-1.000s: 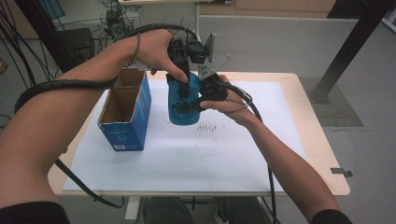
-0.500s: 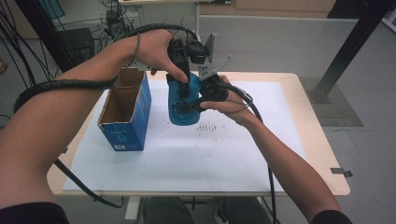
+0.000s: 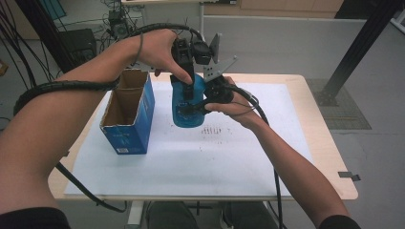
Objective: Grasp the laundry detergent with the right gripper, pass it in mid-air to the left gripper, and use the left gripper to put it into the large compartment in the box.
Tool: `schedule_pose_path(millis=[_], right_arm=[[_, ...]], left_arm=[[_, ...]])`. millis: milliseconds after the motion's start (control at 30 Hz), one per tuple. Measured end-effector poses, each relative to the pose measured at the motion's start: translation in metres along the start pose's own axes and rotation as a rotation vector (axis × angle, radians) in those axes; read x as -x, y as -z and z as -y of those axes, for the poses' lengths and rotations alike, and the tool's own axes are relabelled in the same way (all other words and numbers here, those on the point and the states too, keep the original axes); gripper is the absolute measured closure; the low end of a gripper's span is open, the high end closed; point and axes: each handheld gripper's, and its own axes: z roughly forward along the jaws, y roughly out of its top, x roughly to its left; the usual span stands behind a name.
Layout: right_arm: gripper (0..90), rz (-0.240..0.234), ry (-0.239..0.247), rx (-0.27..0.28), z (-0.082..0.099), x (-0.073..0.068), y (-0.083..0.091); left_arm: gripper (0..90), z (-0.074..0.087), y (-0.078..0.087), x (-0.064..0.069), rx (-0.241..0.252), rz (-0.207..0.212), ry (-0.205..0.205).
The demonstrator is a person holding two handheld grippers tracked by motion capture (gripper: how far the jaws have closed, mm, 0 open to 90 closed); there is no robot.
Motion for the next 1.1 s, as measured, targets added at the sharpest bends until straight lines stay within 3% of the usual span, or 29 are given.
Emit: schedule_pose_path(millis=[867, 967, 1100], right_arm=[[42.4, 0.009, 0.001, 0.008, -0.0002, 0.0002, 0.0001], [31.2, 0.028, -0.013, 0.018, 0.0005, 0.0003, 0.0003], [26.1, 0.044, -0.017, 0.022, 0.0007, -0.0002, 0.0052]], left_arm=[[37.1, 0.0015, 0.0012, -0.0001, 0.007, -0.006, 0.01], [37.1, 0.003, 0.0008, -0.0002, 0.014, 0.005, 0.022], [37.1, 0.0032, 0.0014, -0.0003, 0.009, 0.006, 0.028]])
